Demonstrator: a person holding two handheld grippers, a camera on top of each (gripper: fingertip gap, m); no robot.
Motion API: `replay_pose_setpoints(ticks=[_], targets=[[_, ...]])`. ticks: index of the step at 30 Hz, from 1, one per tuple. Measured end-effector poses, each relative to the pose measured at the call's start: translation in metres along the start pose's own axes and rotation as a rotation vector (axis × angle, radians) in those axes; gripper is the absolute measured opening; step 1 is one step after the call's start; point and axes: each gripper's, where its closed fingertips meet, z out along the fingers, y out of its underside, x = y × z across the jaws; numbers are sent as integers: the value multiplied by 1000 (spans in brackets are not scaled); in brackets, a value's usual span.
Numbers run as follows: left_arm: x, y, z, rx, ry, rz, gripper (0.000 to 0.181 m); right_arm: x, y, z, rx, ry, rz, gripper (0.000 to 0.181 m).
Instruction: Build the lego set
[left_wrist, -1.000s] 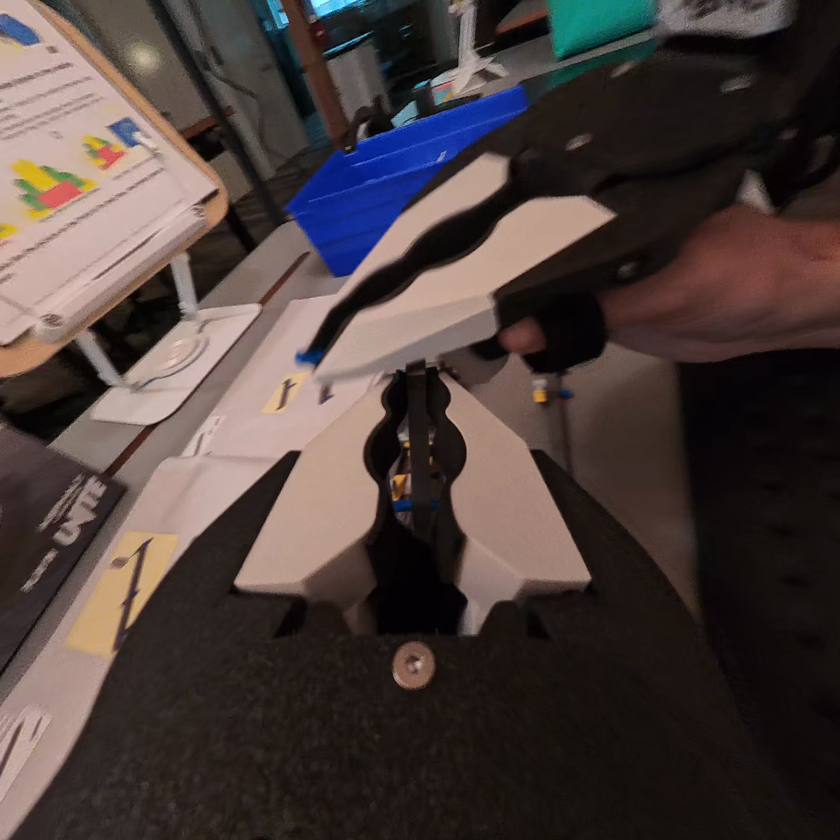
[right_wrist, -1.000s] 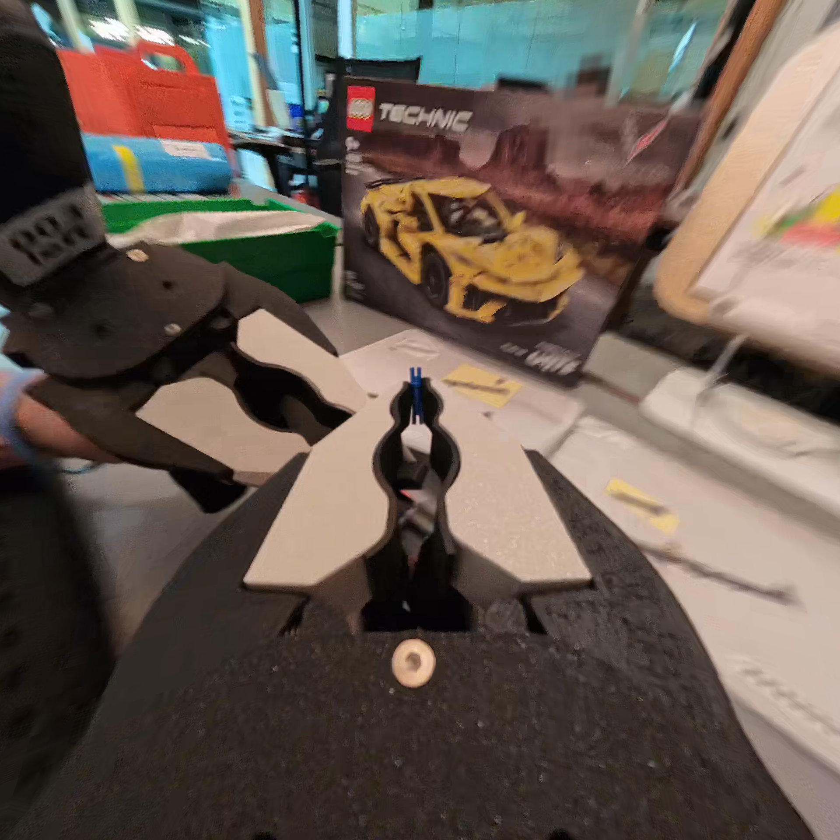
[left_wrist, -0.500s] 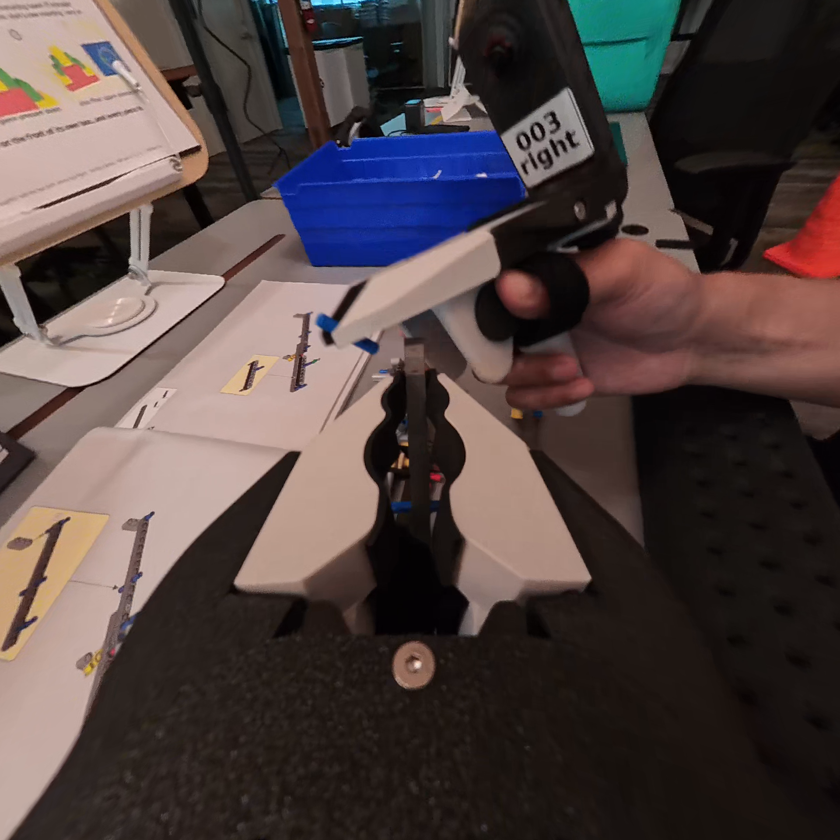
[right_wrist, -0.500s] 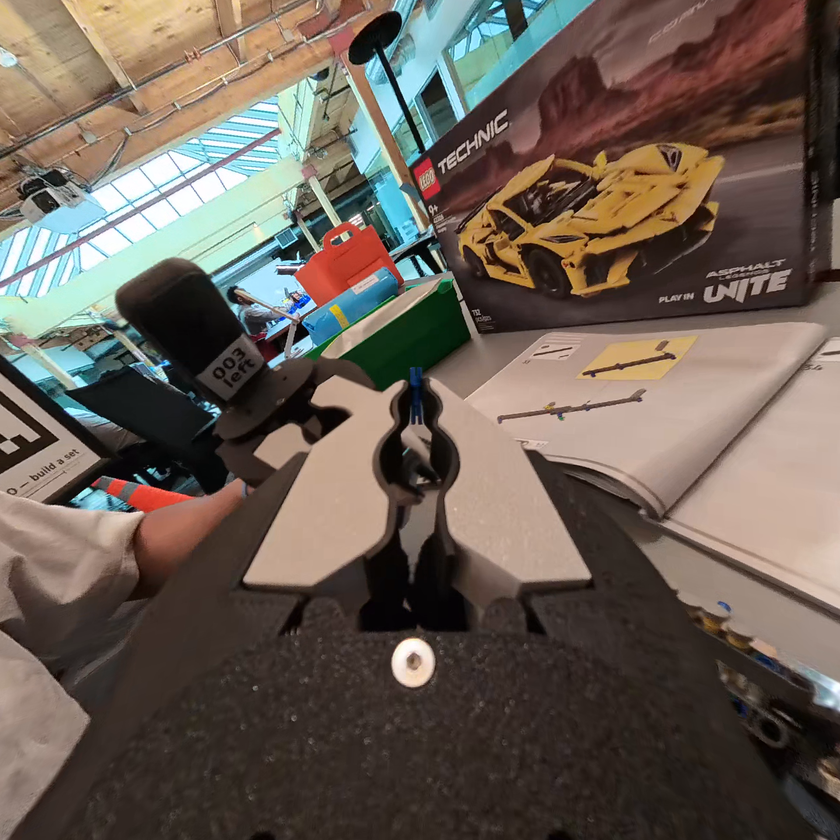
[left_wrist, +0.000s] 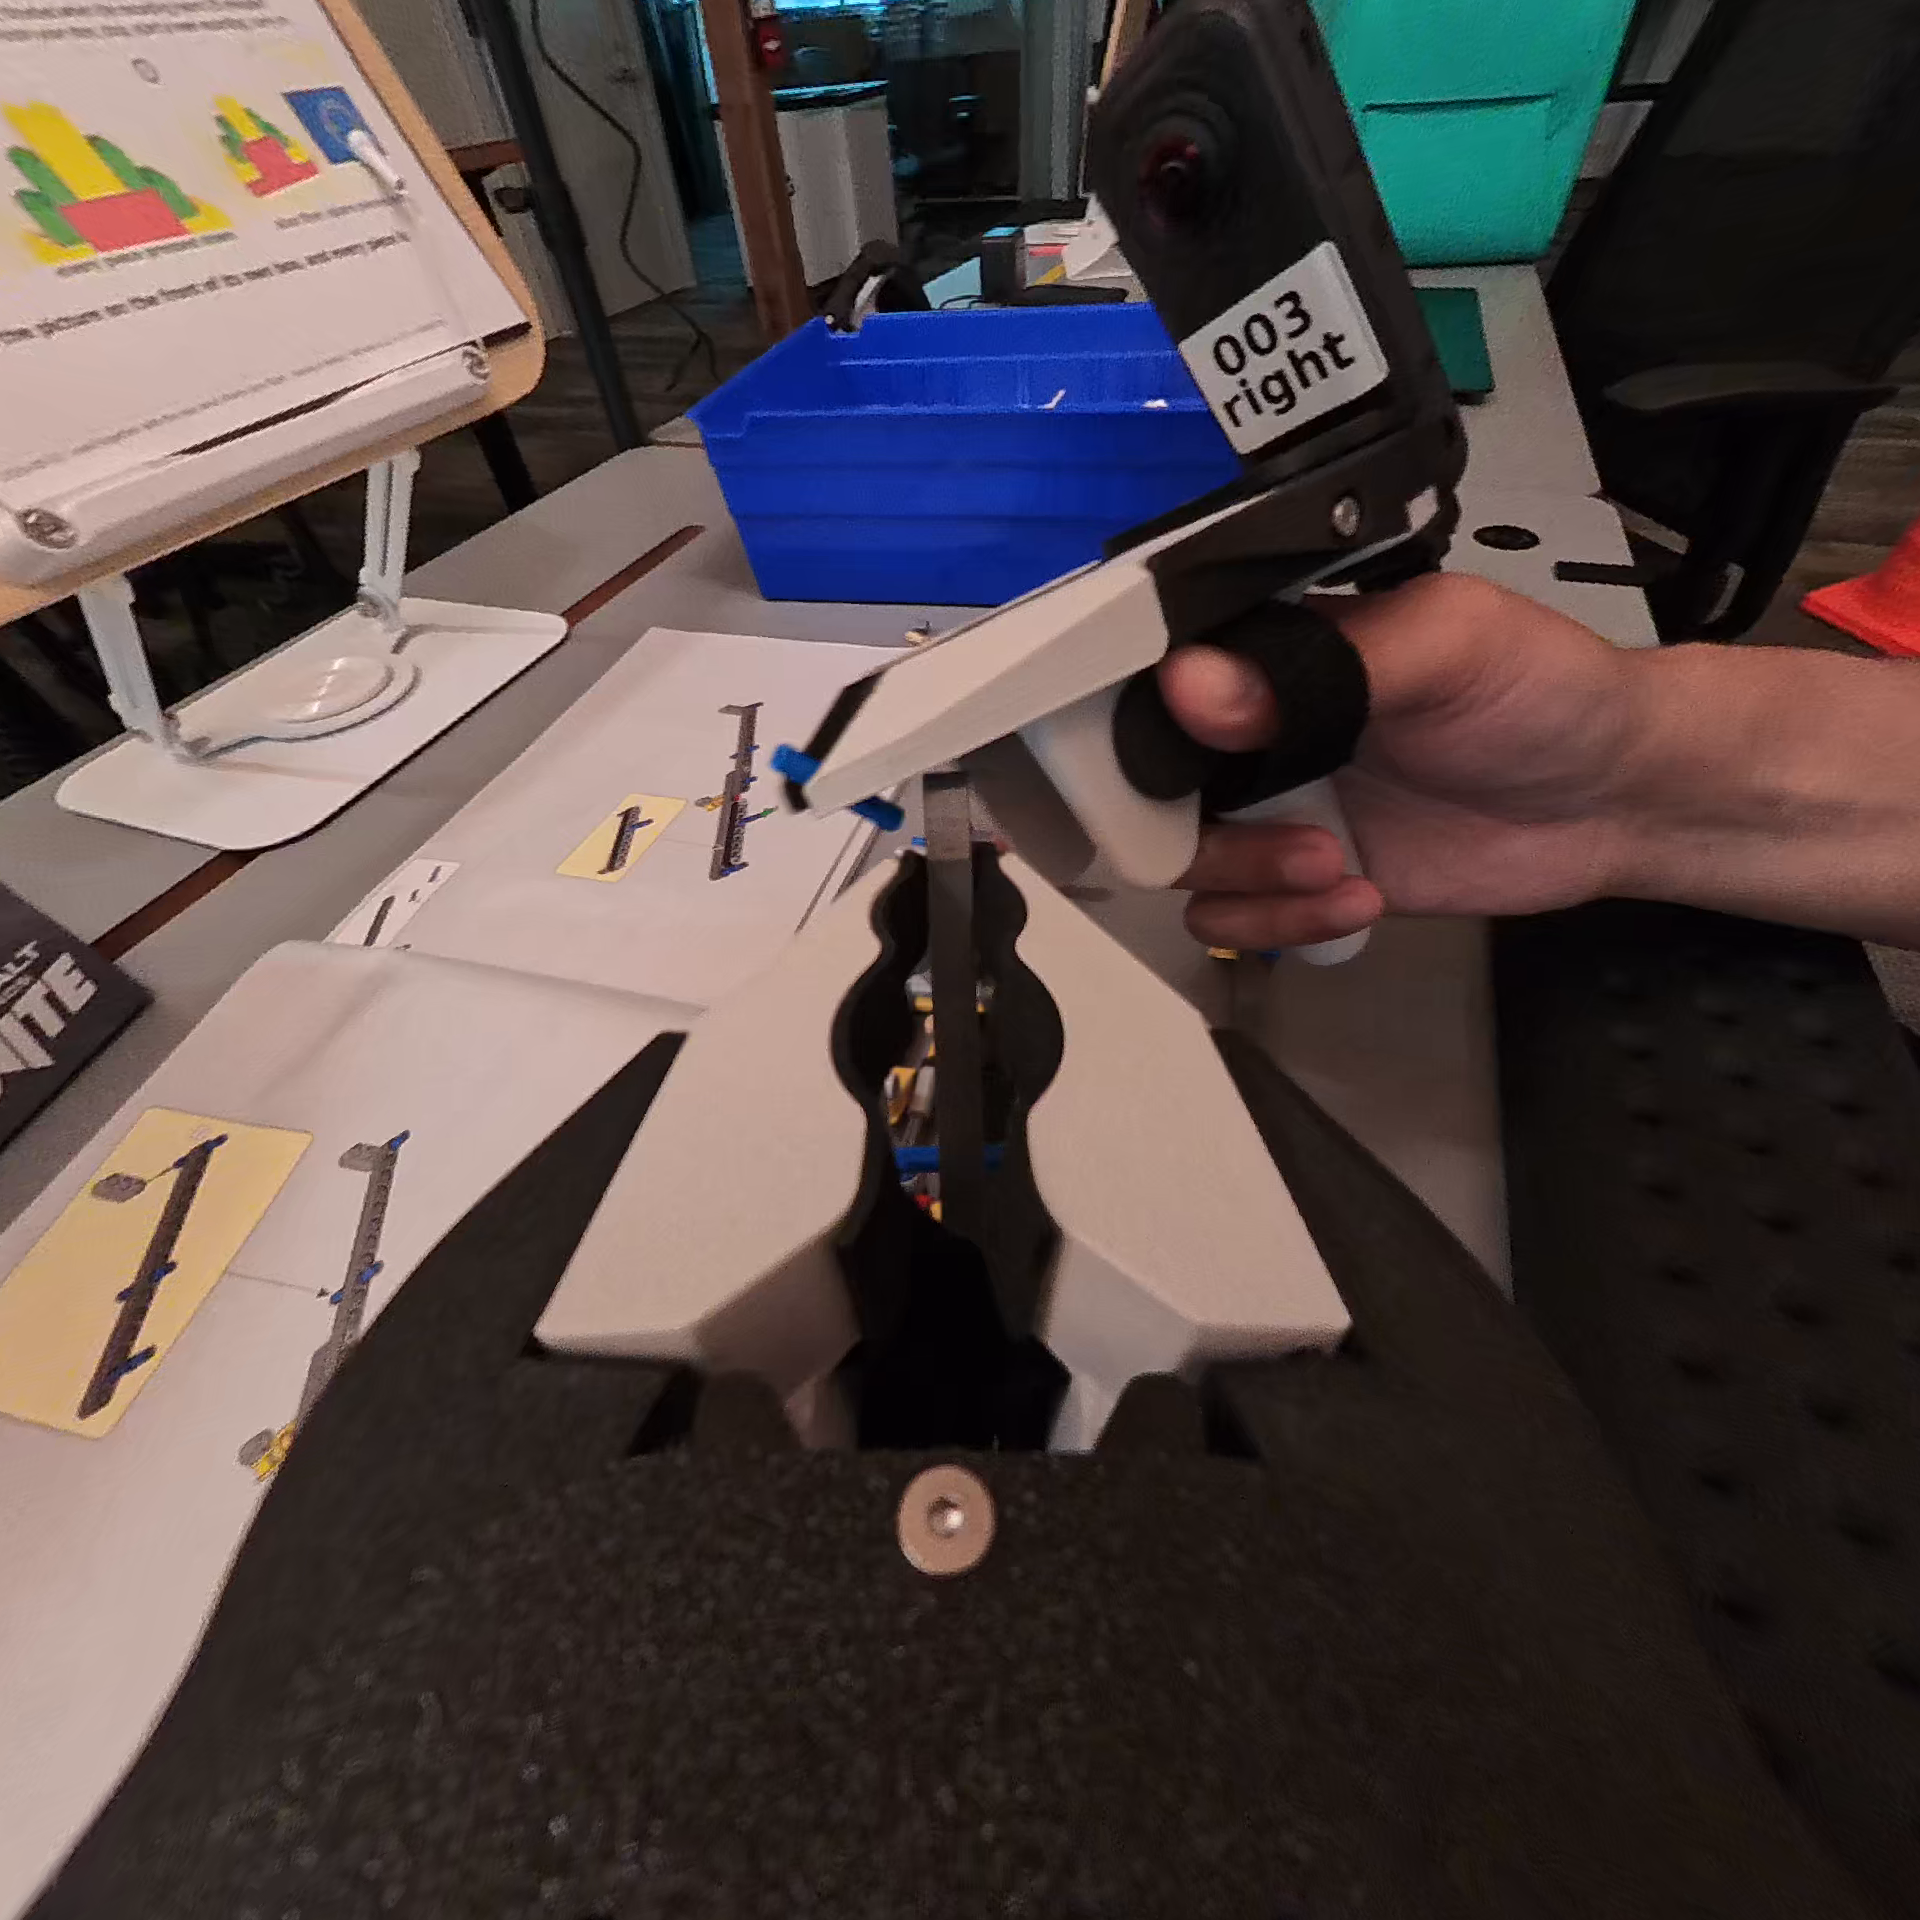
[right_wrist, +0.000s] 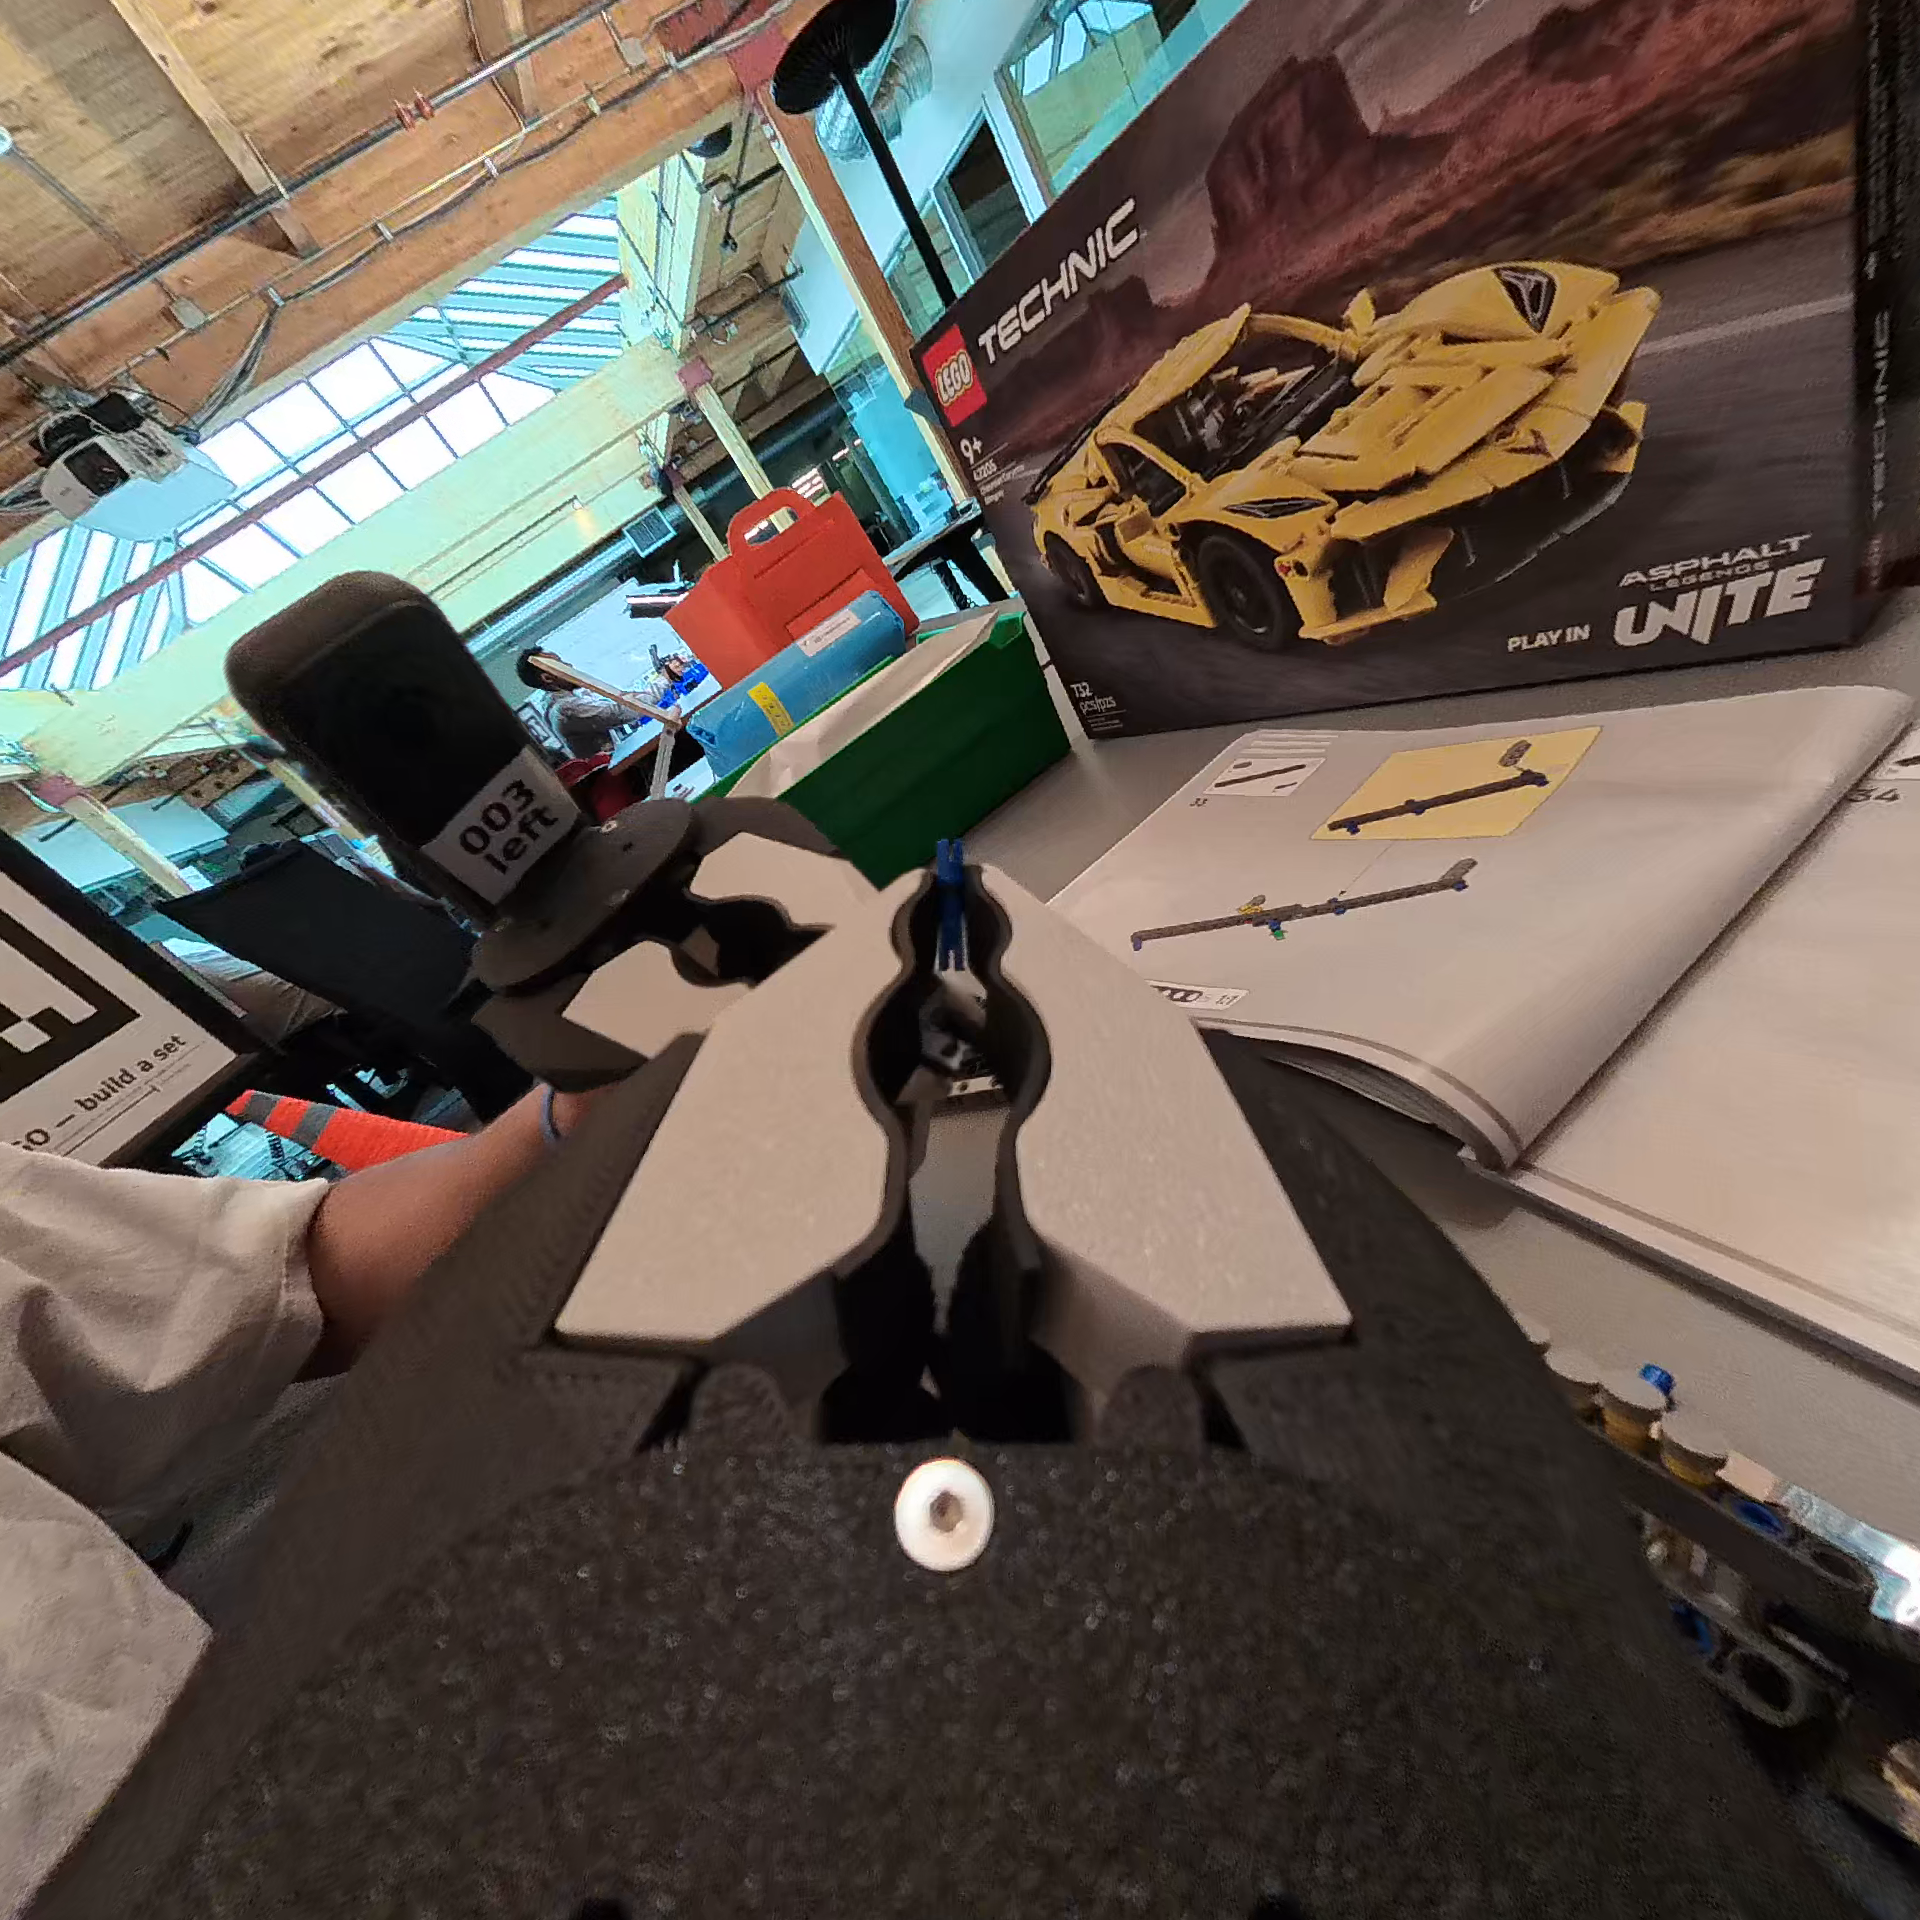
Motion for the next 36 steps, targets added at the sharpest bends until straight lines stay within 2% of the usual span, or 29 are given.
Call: replay_pose_setpoints(ticks=[14,18,20,22,24,25,29,32,36], targets=[[-30,6,-8,-28,-134,-47,7,8,1,-8,4,40,10,2],[-28,12,-5,-69,-115,-26,7,15,-3,-21,-45,107,-95,2],[-31,16,-6,-89,-127,-20,7,36,0,-45,-198,244,-292,2],[-32,14,-7,-79,-121,-38,7,73,13,-88,-496,429,-507,3],[-32,14,-7,-74,-119,-55,7,103,35,-138,-820,520,-595,3],[-31,14,-6,-74,-112,-57,7,108,44,-153,-909,503,-575,3],[-26,15,-3,-86,-102,-30,7,111,73,-186,-1122,375,-488,3],[-24,17,-2,-94,-103,-15,7,108,85,-200,-1241,331,-508,3],[-26,18,-2,-95,-103,-29,7,102,88,-207,-1313,313,-550,4]])
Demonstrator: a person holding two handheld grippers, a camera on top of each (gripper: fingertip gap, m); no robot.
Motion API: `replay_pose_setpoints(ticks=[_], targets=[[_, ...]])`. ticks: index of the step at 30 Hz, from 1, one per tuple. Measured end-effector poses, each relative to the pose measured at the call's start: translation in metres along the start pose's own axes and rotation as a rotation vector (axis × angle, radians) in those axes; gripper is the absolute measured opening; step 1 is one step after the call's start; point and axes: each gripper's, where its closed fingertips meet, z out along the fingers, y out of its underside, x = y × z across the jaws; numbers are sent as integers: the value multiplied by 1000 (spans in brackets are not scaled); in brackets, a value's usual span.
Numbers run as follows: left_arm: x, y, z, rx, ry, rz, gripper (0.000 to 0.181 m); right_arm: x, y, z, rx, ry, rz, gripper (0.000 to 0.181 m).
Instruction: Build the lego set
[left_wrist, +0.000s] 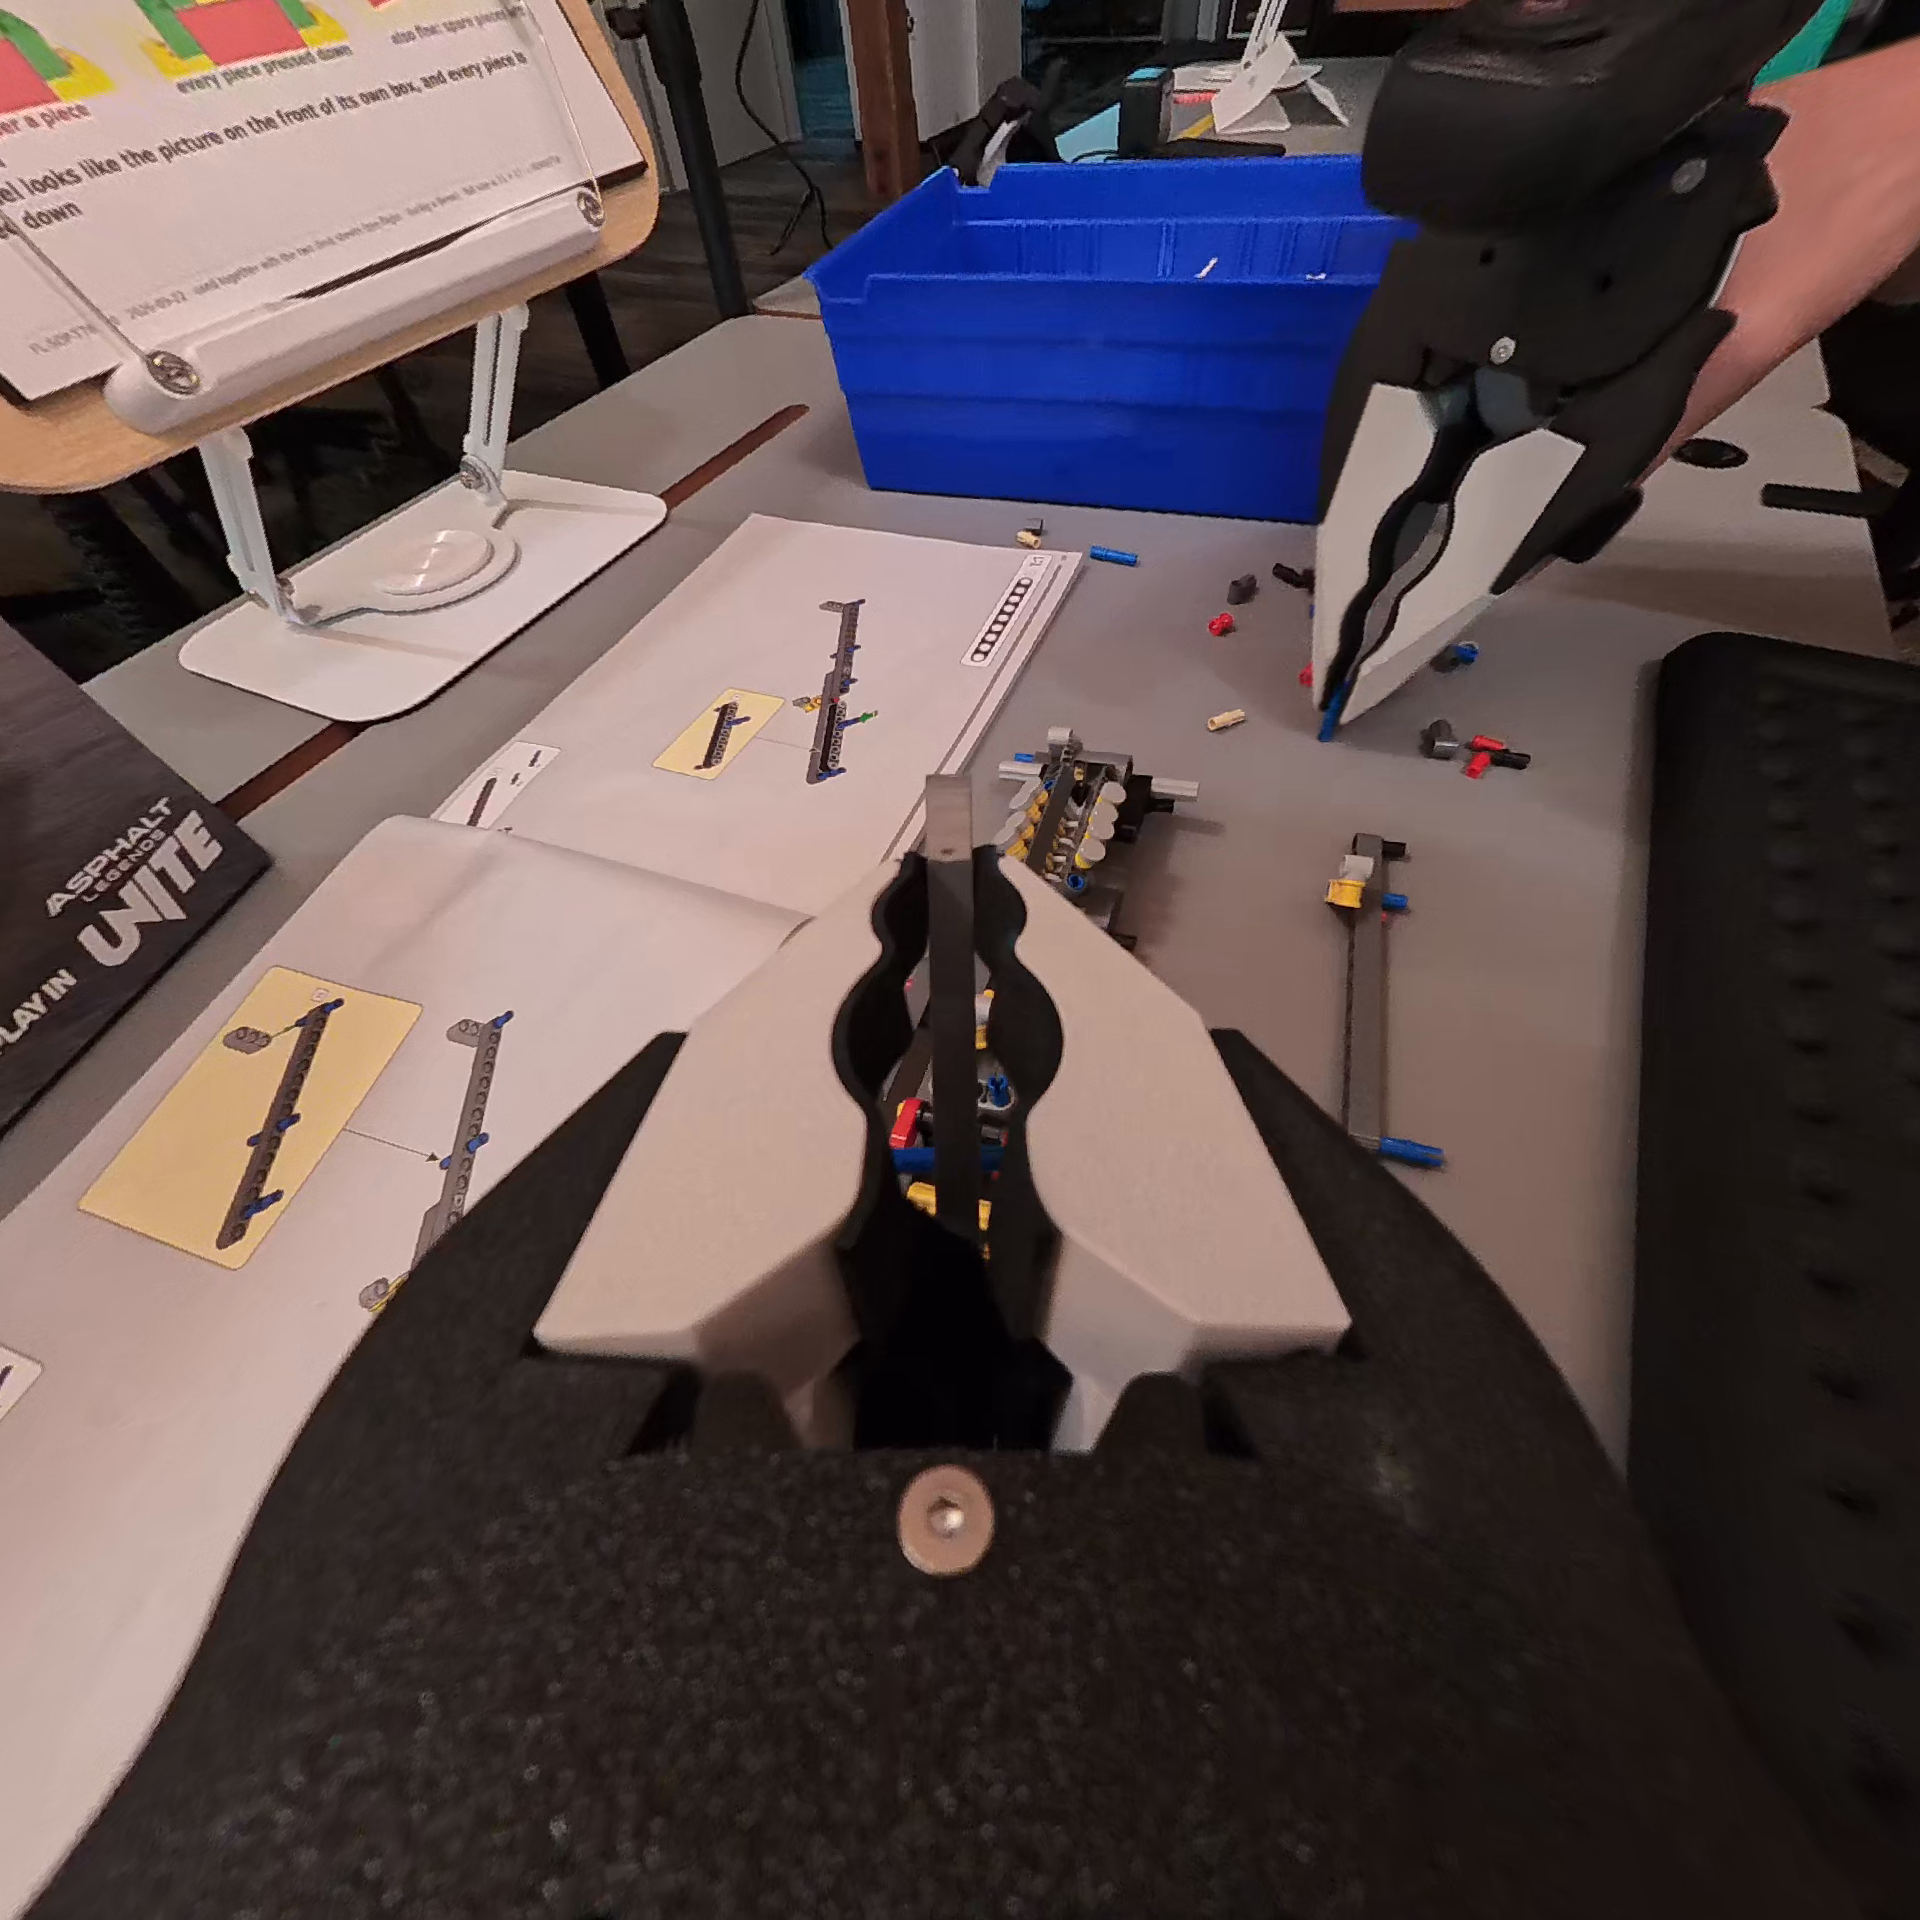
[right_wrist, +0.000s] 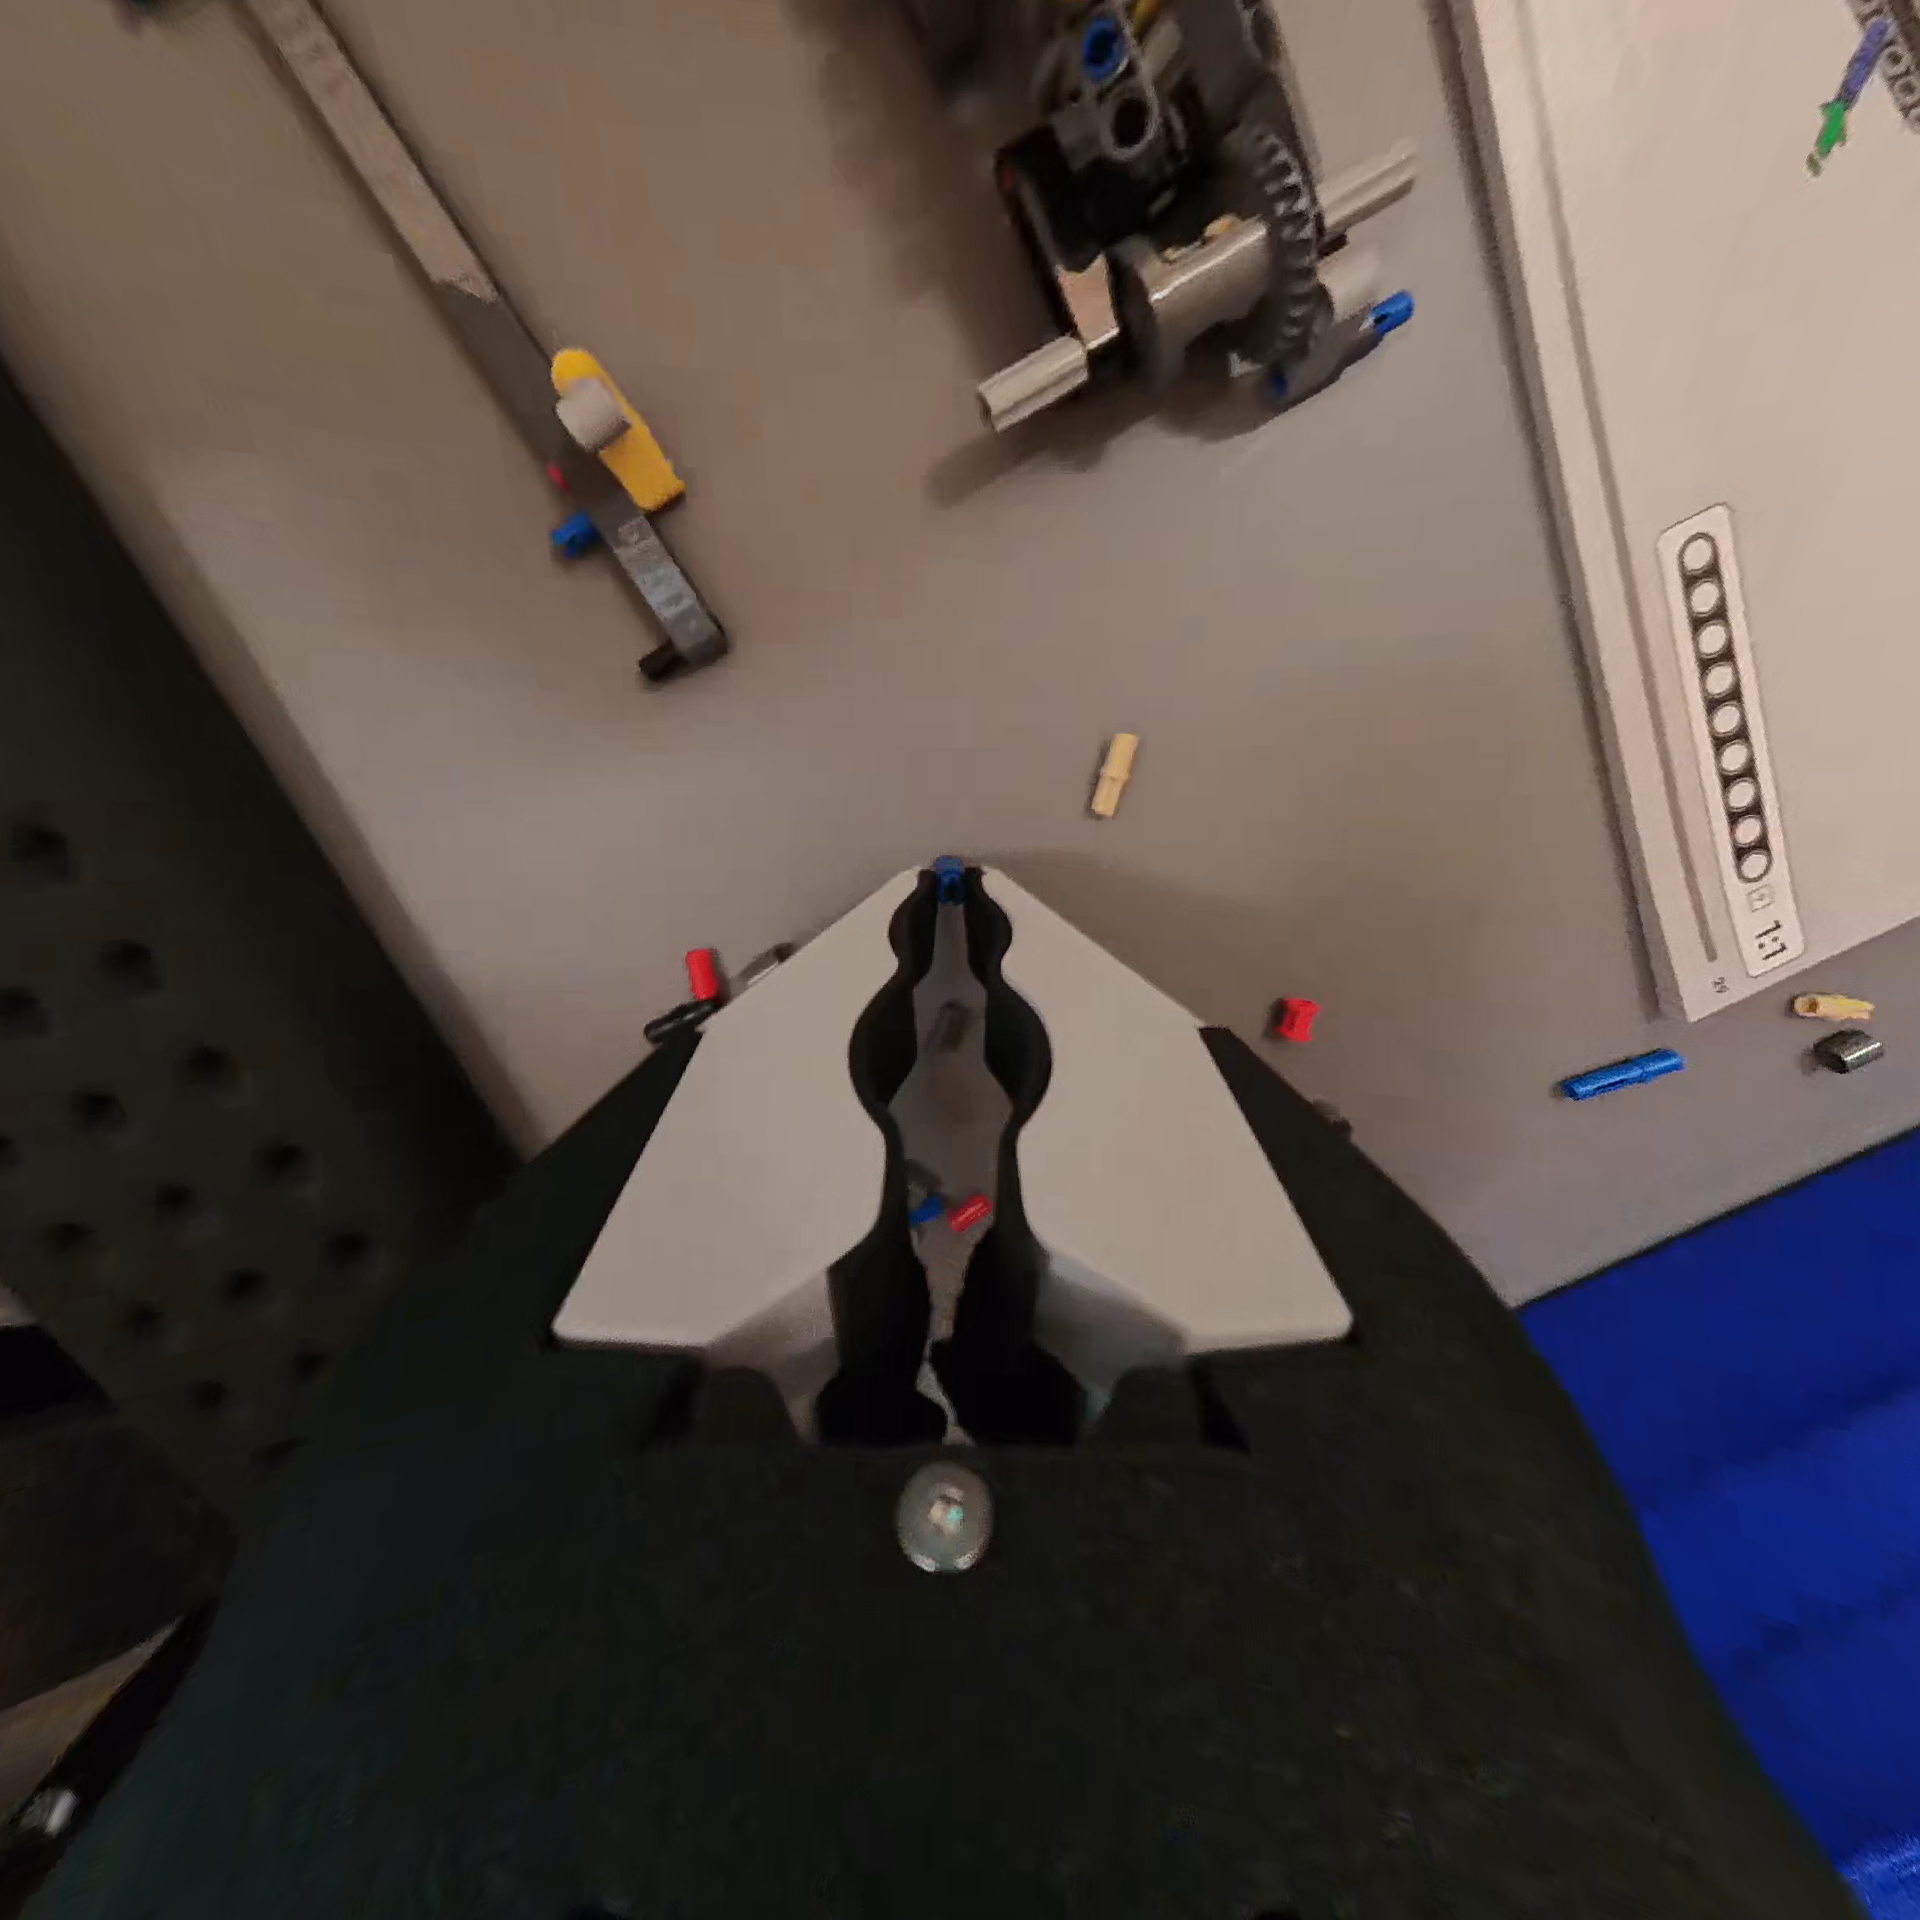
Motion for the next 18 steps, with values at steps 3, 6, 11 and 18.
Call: replay_pose_setpoints(ticks=[3,6,11,18], targets=[[0,0,0,-2,2,-3,7,-2,3,0,-27,2,-31,4],[1,1,0,-4,2,3,7,-3,5,0,-31,-14,-22,4],[1,1,1,-7,4,2,7,-1,8,2,-41,-8,-28,4],[3,1,1,-10,9,6,7,0,6,2,-32,-5,-33,7]])
